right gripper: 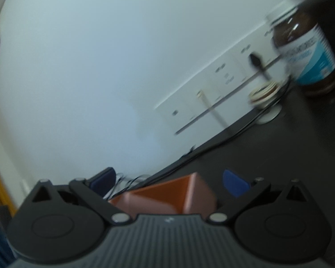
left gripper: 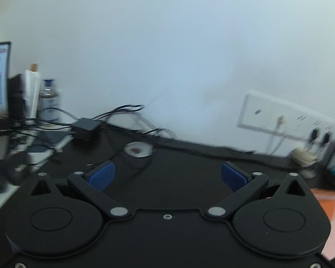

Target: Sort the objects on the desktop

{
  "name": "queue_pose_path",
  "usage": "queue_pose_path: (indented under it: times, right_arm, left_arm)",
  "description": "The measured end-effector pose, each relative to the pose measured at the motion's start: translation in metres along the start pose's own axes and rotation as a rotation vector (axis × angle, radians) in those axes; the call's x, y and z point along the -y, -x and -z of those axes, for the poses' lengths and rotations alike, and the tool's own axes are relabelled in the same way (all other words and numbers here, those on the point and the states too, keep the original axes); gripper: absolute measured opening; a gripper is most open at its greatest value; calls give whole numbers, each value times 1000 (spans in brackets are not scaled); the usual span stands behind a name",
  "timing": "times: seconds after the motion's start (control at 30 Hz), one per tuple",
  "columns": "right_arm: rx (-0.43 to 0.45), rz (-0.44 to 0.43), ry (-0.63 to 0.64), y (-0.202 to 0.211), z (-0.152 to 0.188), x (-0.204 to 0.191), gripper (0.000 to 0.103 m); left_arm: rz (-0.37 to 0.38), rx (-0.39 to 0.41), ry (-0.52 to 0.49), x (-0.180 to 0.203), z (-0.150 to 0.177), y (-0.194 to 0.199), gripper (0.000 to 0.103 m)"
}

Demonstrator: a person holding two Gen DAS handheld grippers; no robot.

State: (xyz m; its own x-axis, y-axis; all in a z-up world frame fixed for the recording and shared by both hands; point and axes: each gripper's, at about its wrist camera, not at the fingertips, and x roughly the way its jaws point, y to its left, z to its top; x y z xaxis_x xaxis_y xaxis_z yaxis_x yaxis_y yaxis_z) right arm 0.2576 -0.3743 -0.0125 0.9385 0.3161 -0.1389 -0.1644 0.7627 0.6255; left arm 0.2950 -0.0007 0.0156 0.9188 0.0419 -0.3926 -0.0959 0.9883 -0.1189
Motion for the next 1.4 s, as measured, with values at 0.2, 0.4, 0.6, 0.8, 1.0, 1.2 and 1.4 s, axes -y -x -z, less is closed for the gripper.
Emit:
queue_pose_path:
  times: [0.2, 0.4, 0.6, 0.8, 1.0, 1.2, 1.4]
  right_arm:
    - [17, 99, 56, 14, 7, 3, 102]
    - [20, 180, 117, 28, 16, 5, 102]
    - [28, 158, 121, 31, 17, 4, 102]
    - [8, 160, 105, 27, 17, 5, 102]
    - [16, 177, 135, 28, 19, 1, 102]
    - [14, 165, 134, 28, 19, 2, 102]
    - [9, 169, 120, 27, 18, 4, 102]
  left_arm:
    - [-51, -34, -57, 14, 6, 7, 103]
    - [-77, 1, -99, 21, 6, 17, 103]
    - [-59, -37, -105, 16, 13, 15, 103]
    - [-52, -39, -114, 19, 16, 16, 103]
    - [-40, -28, -118, 22, 18, 18, 96]
    - [-55, -7, -143, 25, 19, 18, 93]
    - [-52, -31, -147, 25, 19, 10, 98]
